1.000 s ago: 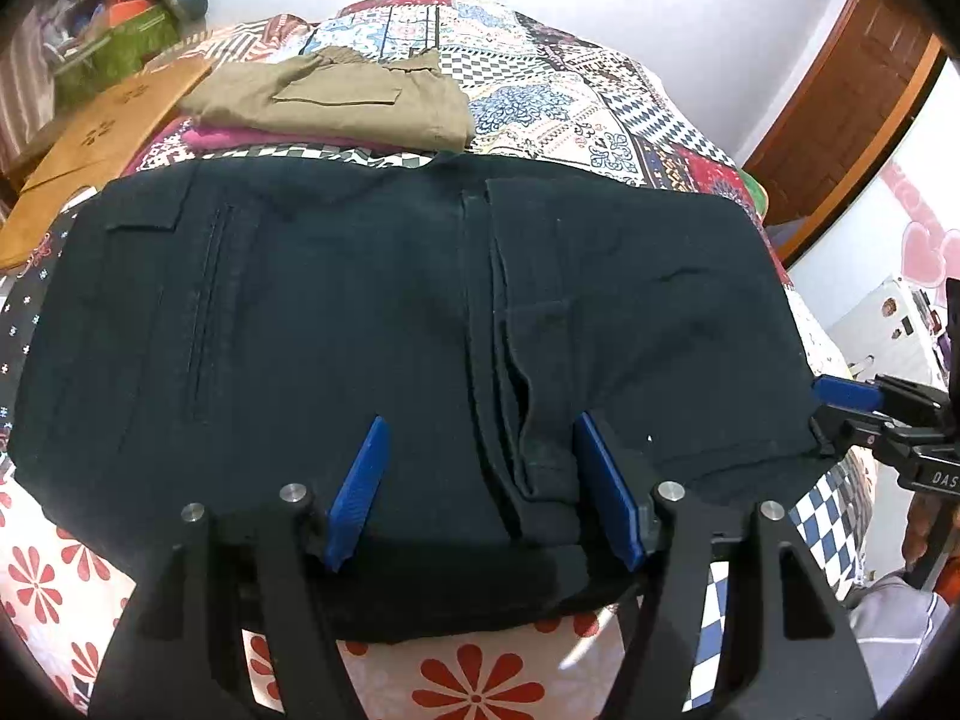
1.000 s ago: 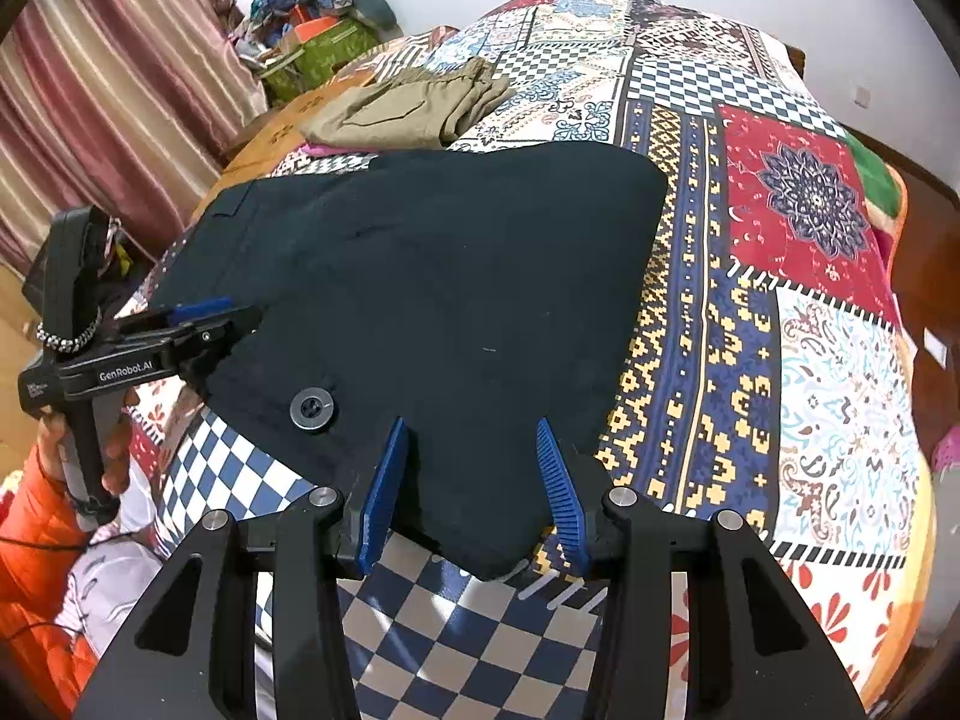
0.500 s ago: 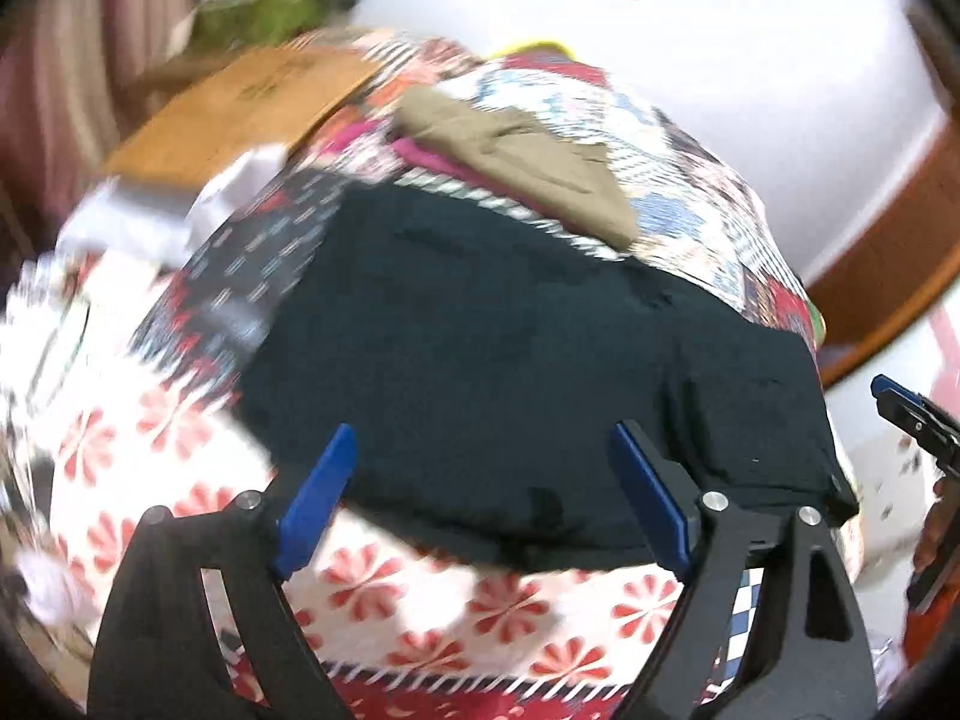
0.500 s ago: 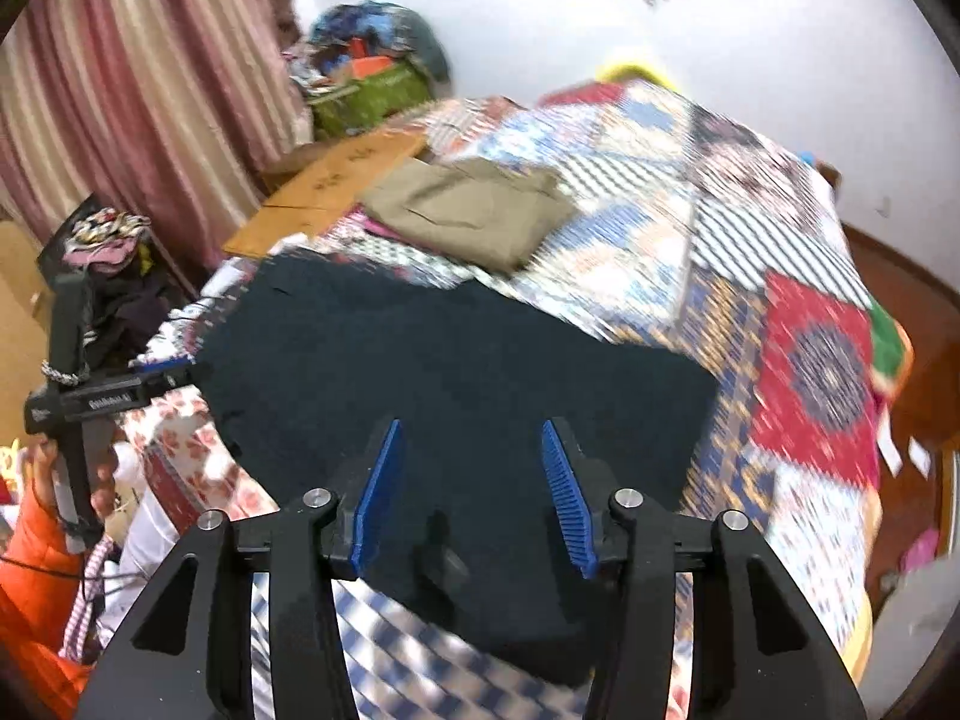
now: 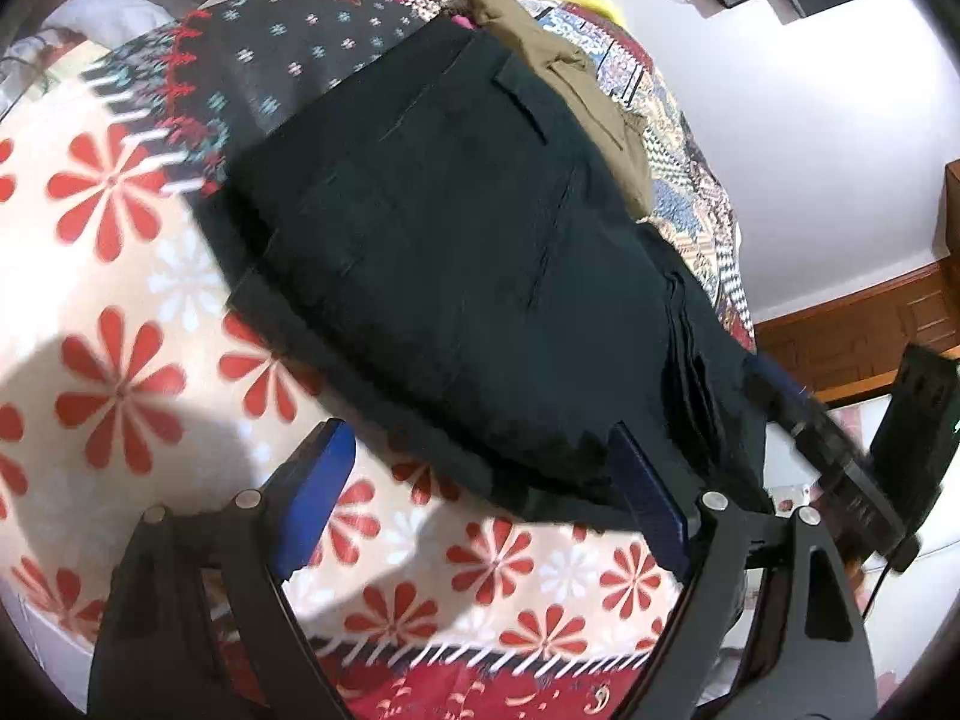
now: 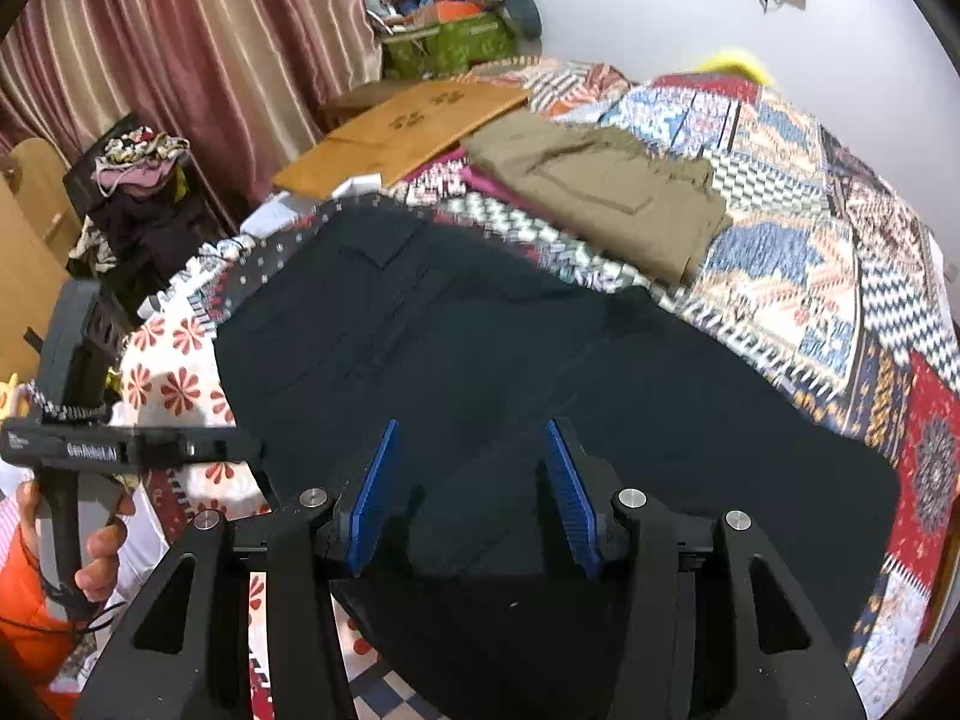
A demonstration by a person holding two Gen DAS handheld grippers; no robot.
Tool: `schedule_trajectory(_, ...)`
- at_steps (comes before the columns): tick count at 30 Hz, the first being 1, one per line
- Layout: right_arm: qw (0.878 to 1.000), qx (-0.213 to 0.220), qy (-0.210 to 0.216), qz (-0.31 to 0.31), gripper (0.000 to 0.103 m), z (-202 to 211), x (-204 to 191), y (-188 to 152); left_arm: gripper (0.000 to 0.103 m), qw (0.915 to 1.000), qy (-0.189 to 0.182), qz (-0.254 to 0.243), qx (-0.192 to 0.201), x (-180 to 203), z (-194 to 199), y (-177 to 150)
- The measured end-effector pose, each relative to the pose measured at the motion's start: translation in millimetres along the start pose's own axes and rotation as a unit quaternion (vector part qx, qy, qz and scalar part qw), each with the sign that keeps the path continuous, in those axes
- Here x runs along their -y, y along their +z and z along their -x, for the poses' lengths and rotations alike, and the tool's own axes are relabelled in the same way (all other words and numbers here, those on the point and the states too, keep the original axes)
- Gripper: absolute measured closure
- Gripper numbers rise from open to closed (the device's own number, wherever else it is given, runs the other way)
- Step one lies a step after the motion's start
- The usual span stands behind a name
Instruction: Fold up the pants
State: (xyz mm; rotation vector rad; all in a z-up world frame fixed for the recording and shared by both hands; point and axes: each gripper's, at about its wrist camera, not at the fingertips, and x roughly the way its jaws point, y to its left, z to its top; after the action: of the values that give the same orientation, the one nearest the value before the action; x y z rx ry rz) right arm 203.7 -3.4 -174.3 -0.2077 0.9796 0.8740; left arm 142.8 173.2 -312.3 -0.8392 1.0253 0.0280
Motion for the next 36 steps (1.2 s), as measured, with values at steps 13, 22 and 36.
schedule_trajectory(13, 0.999, -0.034, 0.0, -0.041, 0.057, -12.7, 7.5, -23.7, 0.022, 0.9945, -0.061, 0.074, 0.041, -16.6, -10.6, 27.1)
schedule_trajectory(22, 0.998, -0.03, 0.009, -0.053, 0.056, -12.7, 10.5, -25.7, 0.037, 0.9966, 0.003, 0.039, 0.072, -2.7, -10.5, 25.8)
schedule_trajectory(36, 0.998, -0.027, 0.015, -0.058, 0.057, -11.1, 11.1, -26.8, 0.073, 0.9918, 0.073, 0.003, 0.105, 0.0, -22.1, 41.7)
